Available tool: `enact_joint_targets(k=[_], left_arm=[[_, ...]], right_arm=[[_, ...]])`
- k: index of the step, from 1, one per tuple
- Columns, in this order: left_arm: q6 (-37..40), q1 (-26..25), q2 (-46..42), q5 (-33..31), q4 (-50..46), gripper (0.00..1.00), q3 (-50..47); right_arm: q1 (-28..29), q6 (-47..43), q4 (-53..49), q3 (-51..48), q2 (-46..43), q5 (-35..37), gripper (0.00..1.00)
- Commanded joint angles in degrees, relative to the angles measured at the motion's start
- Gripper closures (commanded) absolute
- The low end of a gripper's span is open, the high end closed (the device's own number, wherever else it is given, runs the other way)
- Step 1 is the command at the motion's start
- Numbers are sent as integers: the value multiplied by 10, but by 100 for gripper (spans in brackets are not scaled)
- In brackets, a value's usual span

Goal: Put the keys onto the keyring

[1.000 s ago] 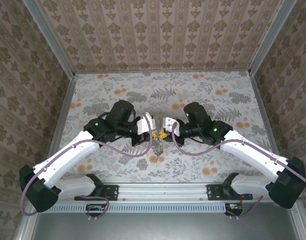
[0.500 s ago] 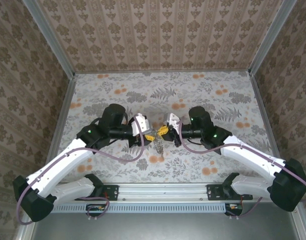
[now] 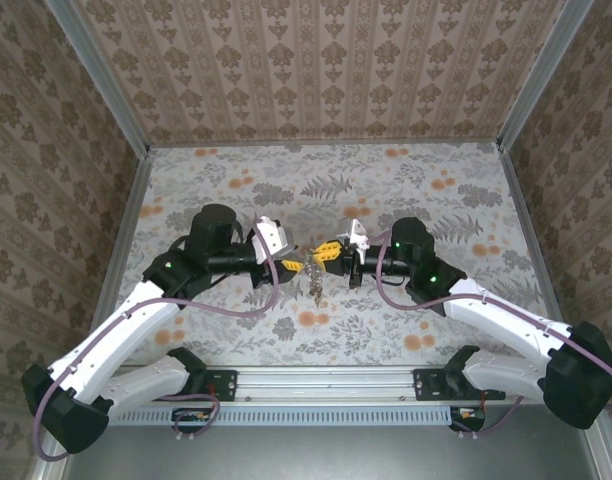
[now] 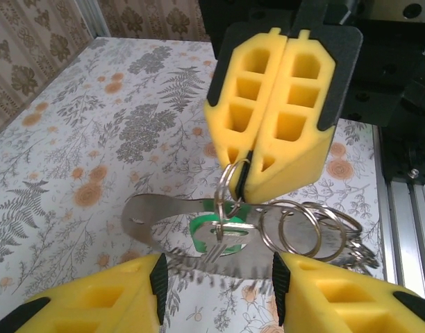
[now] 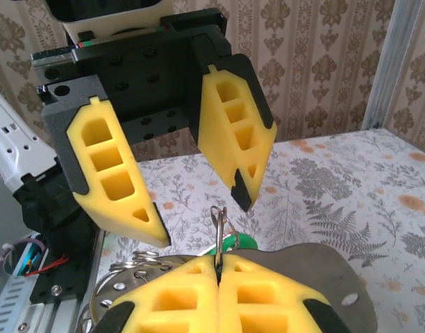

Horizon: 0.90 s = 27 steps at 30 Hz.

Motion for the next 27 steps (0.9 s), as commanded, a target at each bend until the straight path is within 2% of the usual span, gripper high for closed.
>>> enact_joint_targets(k=[1, 6, 16, 19, 24, 27], left_arm=[[-17, 4, -7, 15, 17, 54, 23], [-29, 0, 4, 65, 44, 57, 18], [-10, -28, 32, 50, 42, 71, 21], [-2, -31, 33, 47, 36, 78, 24], [7, -33, 30, 39, 35, 100, 23], [12, -34, 21, 18, 39, 100, 19]], right_arm=[[2, 8, 47, -6, -17, -21, 100], [3, 10, 46, -5, -17, -25, 100], [10, 3, 42, -2, -14, -32, 100], [12, -4, 35, -2, -15, -33, 100], [17, -35, -6, 0, -15, -33, 100], [18, -61, -43, 3, -16, -31, 100]])
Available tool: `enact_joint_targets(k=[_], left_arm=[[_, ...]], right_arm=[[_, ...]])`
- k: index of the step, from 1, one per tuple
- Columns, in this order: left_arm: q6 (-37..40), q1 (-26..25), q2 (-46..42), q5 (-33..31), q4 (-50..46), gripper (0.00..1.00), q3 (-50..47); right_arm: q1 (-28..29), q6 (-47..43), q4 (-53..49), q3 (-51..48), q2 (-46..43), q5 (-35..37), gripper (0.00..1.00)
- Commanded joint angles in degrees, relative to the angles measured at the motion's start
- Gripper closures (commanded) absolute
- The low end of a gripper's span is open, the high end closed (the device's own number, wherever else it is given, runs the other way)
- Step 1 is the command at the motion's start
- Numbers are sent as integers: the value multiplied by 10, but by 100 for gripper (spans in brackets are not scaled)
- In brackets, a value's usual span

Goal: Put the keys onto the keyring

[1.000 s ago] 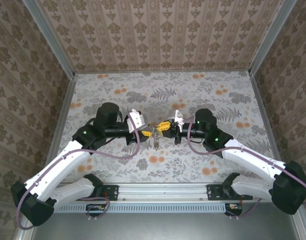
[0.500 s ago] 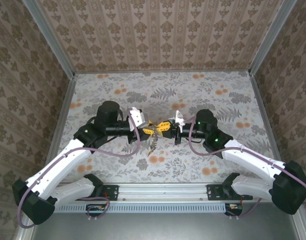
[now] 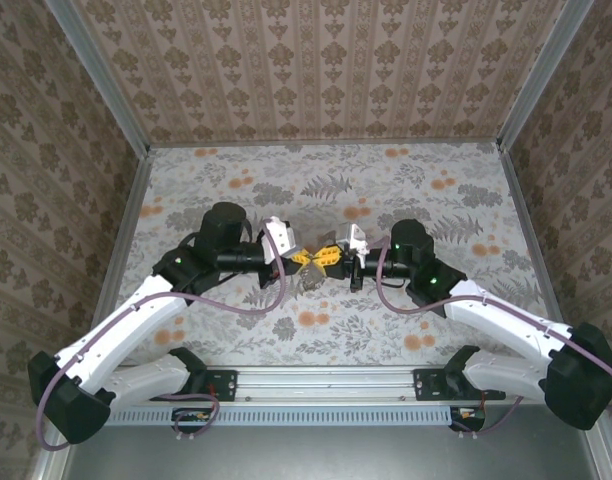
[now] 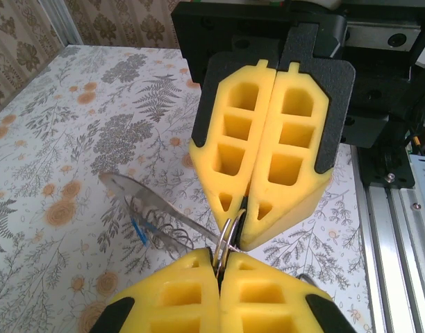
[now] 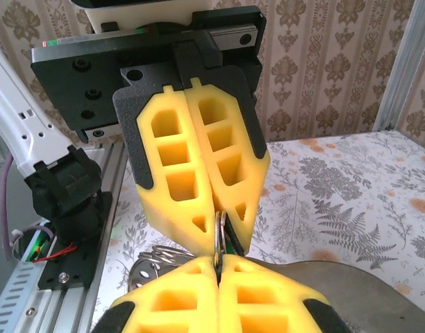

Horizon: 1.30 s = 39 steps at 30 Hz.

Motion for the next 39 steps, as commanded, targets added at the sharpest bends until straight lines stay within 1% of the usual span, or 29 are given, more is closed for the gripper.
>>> enact_joint_targets(k=[1, 4, 5, 7, 9, 12, 16, 19, 25, 31, 35, 37, 38, 39], left_arm=[[15, -10, -13, -7, 21, 100, 12], [26, -18, -21, -29, 13, 100, 9], [32, -22, -22, -40, 6, 100, 11], [42, -28, -20, -62, -14, 100, 18], [53, -33, -14, -72, -37, 100, 26], [65, -42, -8, -78, -56, 100, 34], [69, -49, 0, -83, -63, 100, 35], [67, -51, 10, -93, -73, 100, 40], [66, -52, 19, -95, -81, 100, 46], [65, -53, 26, -81, -77, 100, 45], [61, -52, 35, -73, -69, 100, 45], [62, -52, 40, -74, -71, 100, 48], [61, -52, 41, -76, -70, 100, 48], [60, -53, 41, -77, -69, 100, 47]], right_arm=[[11, -37, -36, 10, -12, -15, 100], [10, -61, -75, 18, -15, -16, 100], [11, -73, -94, 24, -16, -16, 98], [11, -98, -137, 38, -16, -14, 87], [10, -129, -184, 54, -16, -10, 80], [11, -170, -239, 75, -13, 2, 76], [11, -210, -291, 108, 5, 8, 74], [11, -223, -309, 125, 15, 9, 74], [12, -219, -309, 130, 29, 11, 75], [15, -186, -269, 124, 36, 31, 76], [16, -162, -231, 118, 41, 24, 77], [16, -156, -224, 118, 44, 24, 79], [16, -156, -224, 119, 45, 24, 83], [16, -156, -224, 121, 45, 25, 91]])
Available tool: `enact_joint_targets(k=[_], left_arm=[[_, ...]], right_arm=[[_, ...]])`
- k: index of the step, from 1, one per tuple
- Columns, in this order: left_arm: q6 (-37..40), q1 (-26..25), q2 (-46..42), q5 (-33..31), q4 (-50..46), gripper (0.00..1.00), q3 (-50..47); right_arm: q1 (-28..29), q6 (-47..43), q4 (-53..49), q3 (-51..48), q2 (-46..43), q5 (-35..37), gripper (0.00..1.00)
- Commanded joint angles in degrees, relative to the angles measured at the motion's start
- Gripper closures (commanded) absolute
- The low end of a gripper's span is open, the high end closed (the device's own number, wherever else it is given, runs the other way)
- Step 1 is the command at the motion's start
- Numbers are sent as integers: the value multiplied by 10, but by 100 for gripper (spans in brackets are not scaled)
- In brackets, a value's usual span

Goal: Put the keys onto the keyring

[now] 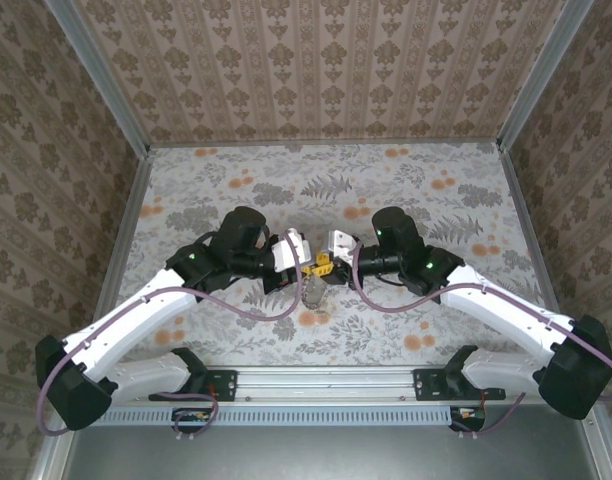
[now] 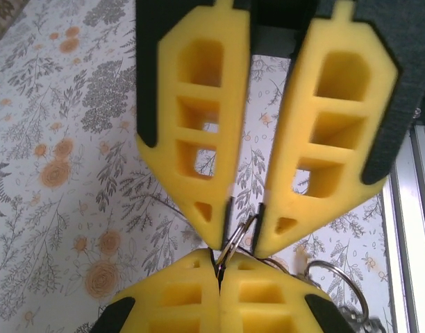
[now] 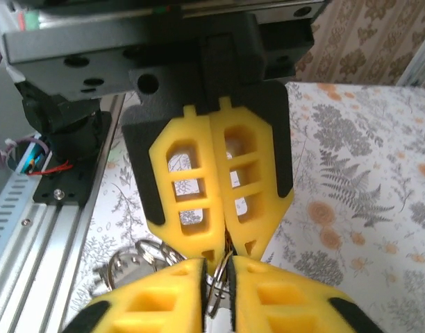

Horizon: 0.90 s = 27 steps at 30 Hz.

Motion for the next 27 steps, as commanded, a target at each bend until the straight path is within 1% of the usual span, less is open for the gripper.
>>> enact_joint_targets(k=[1, 2, 5, 6, 7, 8, 9, 11, 12, 14, 15, 16, 19, 21, 22, 23, 25, 27], left_arm=[[1, -5, -1, 14, 10, 100, 22], [1, -5, -1, 13, 10, 100, 23], [1, -4, -5, 12, 10, 100, 24], [2, -4, -8, 11, 10, 100, 23], [2, -4, -10, 8, 9, 100, 24], [2, -4, -11, 8, 9, 100, 23], [2, -4, -13, 8, 8, 100, 23], [3, -3, -13, 7, 6, 100, 24], [4, -3, -13, 7, 6, 100, 23], [3, -4, -12, 10, 7, 100, 23], [2, -3, -11, 11, 8, 100, 23], [2, -3, -10, 13, 9, 100, 22], [1, -3, -9, 7, 8, 100, 26], [-3, -3, -10, -5, 9, 100, 23], [-6, -2, -14, -11, 10, 95, 20], [-10, 0, -18, -12, 14, 87, 14], [-15, 5, -30, -9, 33, 77, -2], [-16, 9, -44, -4, 55, 72, -22]], right_arm=[[4, 11, 23, 10, 7, 3, 98], [4, 9, 18, 13, 8, 4, 100], [4, 8, 1, 16, 13, 26, 99], [4, 9, -1, 15, 13, 38, 96], [4, 11, -3, 13, 13, 48, 88], [4, 13, -5, 10, 12, 54, 84], [4, 12, -8, 9, 11, 56, 83], [4, 9, -15, 9, 10, 50, 91], [4, 8, -19, 9, 11, 48, 93], [4, 6, -27, 12, 13, 48, 93], [4, 5, -27, 12, 13, 48, 98], [4, 4, -28, 12, 13, 47, 100], [4, 8, -19, 10, 10, 48, 100], [4, 23, 25, -10, -2, 50, 100], [3, 38, 58, -24, -12, 53, 100], [0, 57, 93, -37, -20, 56, 100], [-7, 95, 157, -57, -32, 51, 100], [-10, 129, 213, -71, -37, 49, 100]])
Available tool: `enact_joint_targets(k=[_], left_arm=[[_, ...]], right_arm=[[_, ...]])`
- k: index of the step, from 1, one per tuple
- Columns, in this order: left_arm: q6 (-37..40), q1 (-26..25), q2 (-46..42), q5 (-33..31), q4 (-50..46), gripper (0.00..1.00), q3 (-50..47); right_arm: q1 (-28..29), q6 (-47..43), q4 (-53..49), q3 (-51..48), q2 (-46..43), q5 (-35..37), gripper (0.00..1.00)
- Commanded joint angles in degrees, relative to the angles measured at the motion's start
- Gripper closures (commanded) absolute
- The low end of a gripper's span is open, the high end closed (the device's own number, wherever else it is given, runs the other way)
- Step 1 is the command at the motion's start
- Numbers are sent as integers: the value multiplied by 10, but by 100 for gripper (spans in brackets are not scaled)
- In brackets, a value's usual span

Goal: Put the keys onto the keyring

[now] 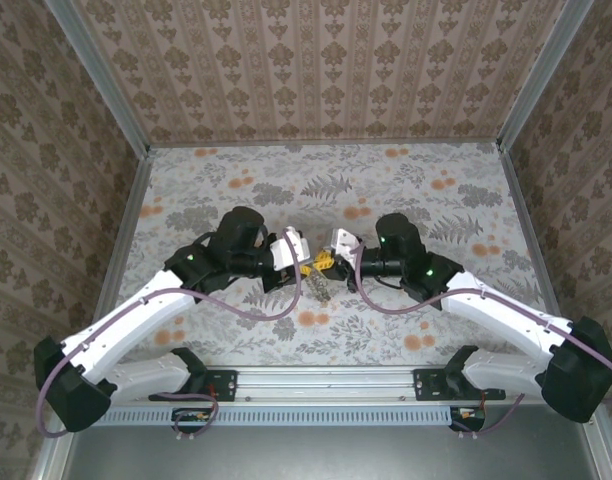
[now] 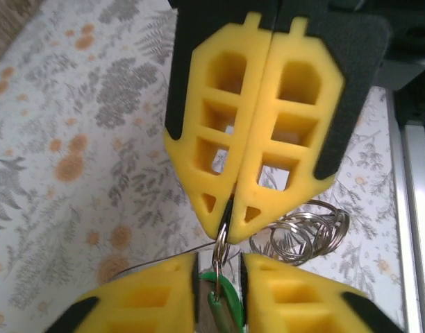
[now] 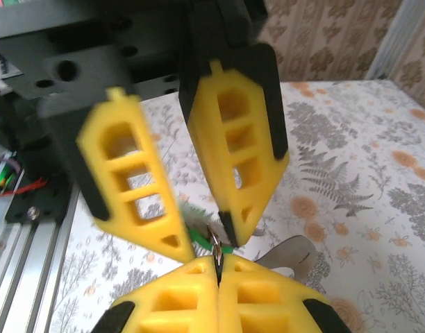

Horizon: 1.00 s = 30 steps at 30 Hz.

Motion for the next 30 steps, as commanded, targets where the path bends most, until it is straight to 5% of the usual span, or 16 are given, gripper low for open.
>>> enact_joint_targets(k=[1, 15, 20, 30], left_arm=[[-7, 9, -34, 14, 48, 68, -23], [14, 17, -45, -32, 89, 68, -37], [21, 23, -59, -30, 83, 100, -41], [34, 15, -50, 5, 97, 100, -56]], right_arm=[[-8, 80, 139, -20, -18, 6, 100], [-10, 116, 206, -37, -23, -30, 100], [-10, 124, 215, -40, -27, -31, 100], [-9, 200, 349, -76, -23, -11, 100]])
